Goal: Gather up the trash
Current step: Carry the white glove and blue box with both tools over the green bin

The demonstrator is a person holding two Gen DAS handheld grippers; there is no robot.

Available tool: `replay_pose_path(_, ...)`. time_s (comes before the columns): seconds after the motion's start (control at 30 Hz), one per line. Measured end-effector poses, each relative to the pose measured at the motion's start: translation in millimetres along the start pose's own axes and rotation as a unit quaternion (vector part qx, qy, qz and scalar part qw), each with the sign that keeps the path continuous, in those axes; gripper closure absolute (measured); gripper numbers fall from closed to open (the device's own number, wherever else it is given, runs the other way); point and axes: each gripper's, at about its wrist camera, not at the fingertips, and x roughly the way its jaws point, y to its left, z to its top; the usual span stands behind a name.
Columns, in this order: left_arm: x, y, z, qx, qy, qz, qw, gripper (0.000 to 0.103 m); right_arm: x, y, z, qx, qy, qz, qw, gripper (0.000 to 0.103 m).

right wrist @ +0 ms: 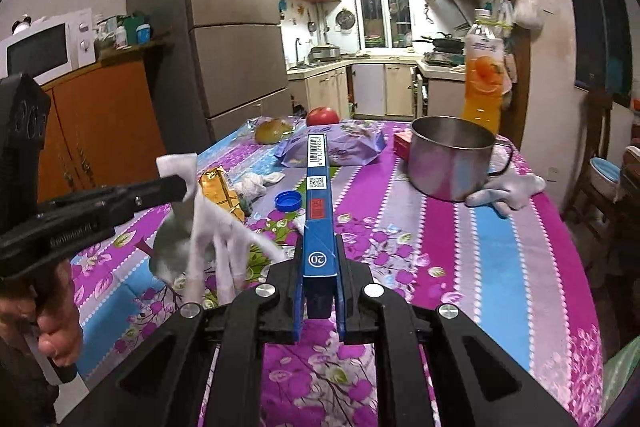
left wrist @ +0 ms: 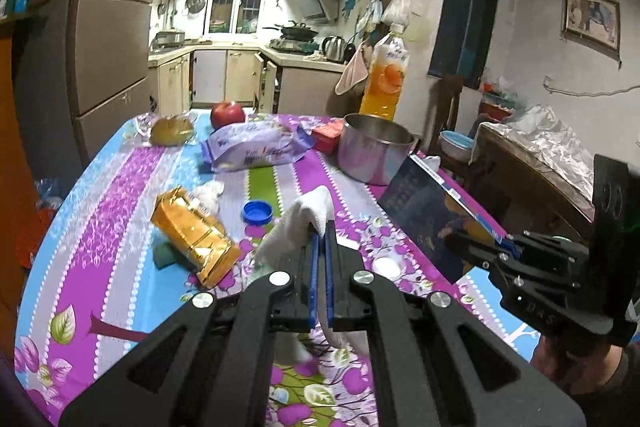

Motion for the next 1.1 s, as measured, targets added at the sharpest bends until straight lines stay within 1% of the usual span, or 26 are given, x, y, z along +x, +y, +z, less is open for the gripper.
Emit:
replay_pose_path(0.27,-10.1,-33.7,15.2,0.028,-0.017,-0.027,0.9991,0.102,-51.4,-13.9,1.0,0.016,-0.03,-0.037,0.999,0.09)
replay_pose_path(0.5,-7.8,-78.0,26.0,0.054,-0.02,-0.071,0.9958,0.102,-101.9,-44.8,3.6,0.033,-0.043,-0.095,0.994,0.09)
replay_pose_path(0.77,5.9,-140.4,31.0,0.079,-0.019,-0.12,0.9895,0.102,-161.9,-94.9,-7.8,0.069,-0.041,-0.169,0.982,0.09)
replay_pose_path(0.9,11.3,-171.1,30.8,0.087,-0.018,-0.143,0.9857,0.102,-189.0,-119.2,-15.7,0.083,-0.036,-0.199,0.976,0.09)
replay_pose_path(1.1,17.4,-215.3,29.3,0.104,-0.012,-0.165,0.9808,0.102,-229.5,-155.6,-26.4,0.104,-0.037,-0.235,0.966,0.09)
